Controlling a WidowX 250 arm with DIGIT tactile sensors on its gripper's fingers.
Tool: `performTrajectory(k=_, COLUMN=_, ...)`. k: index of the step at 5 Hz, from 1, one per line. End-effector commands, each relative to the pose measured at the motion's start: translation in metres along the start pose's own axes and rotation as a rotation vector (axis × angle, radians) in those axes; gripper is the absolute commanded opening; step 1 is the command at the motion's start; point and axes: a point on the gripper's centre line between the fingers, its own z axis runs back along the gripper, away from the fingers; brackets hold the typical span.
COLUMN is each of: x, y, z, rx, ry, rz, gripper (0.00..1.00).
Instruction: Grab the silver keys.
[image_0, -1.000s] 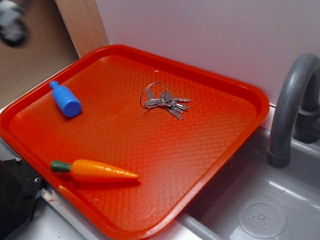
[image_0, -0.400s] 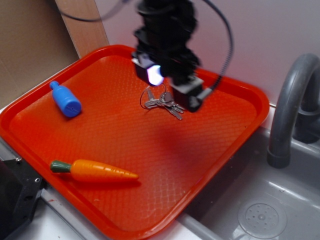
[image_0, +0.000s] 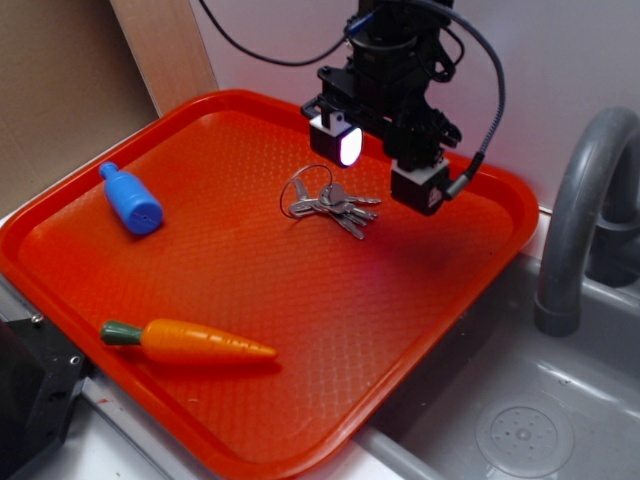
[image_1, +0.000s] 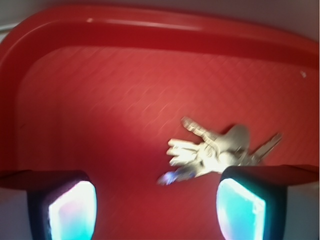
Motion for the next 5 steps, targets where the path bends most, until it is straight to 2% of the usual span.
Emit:
performTrajectory(k=1, x=0.015, y=0.055, z=0.052, rx=-0.130, ry=-0.070, rz=-0.008, gripper=1.00)
performTrajectory(k=2, x=0.012, y=0.071, z=0.054, rx=-0.098, ry=-0.072, rz=0.018, gripper=1.00)
performTrajectory(k=4, x=-0.003, y=0.064, z=0.035, rx=-0.084, ry=-0.058, rz=-0.066, gripper=1.00)
performTrajectory(k=5, x=-0.008, y=0.064, z=0.018, rx=-0.059, ry=-0.054, rz=-0.081, gripper=1.00)
